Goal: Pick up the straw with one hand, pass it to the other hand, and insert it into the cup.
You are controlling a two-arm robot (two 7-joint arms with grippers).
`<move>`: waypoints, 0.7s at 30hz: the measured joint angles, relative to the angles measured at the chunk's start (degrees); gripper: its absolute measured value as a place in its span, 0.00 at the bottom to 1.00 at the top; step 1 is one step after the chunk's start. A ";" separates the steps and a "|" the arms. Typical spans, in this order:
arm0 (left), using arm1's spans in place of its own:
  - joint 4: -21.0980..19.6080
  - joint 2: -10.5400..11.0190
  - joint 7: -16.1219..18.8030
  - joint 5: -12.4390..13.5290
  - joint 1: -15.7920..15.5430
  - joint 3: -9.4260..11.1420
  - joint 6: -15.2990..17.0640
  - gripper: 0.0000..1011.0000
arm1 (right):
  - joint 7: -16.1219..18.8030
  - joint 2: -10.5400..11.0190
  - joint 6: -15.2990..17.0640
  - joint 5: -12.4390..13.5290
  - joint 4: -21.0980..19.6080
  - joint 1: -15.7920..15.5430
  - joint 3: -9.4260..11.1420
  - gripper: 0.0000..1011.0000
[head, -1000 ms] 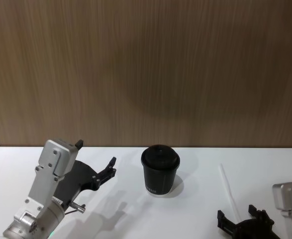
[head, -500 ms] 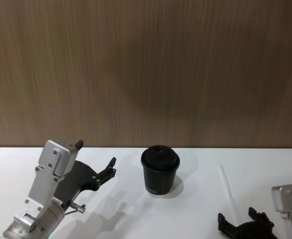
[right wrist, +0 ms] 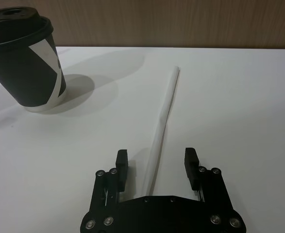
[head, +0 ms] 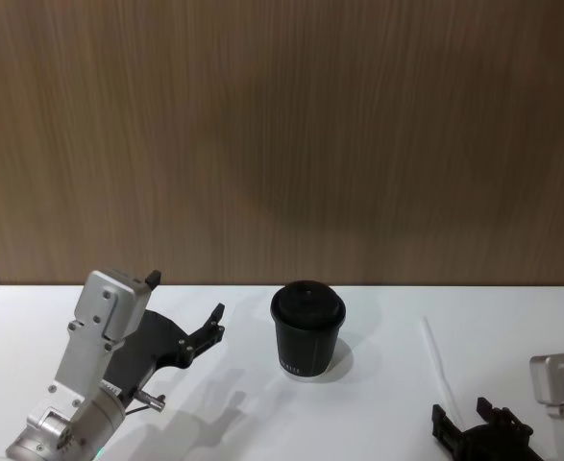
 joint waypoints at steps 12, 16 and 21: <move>0.00 0.00 0.00 0.00 0.00 0.00 0.00 0.99 | 0.06 -0.26 0.18 0.15 0.33 0.13 0.13 0.60; 0.00 0.00 0.00 0.00 0.00 0.00 0.00 0.99 | 0.07 -0.31 0.24 0.18 0.41 0.14 0.17 0.57; 0.00 0.00 0.00 0.00 0.00 0.00 0.00 0.99 | 0.09 -0.35 0.28 0.22 0.46 0.15 0.17 0.54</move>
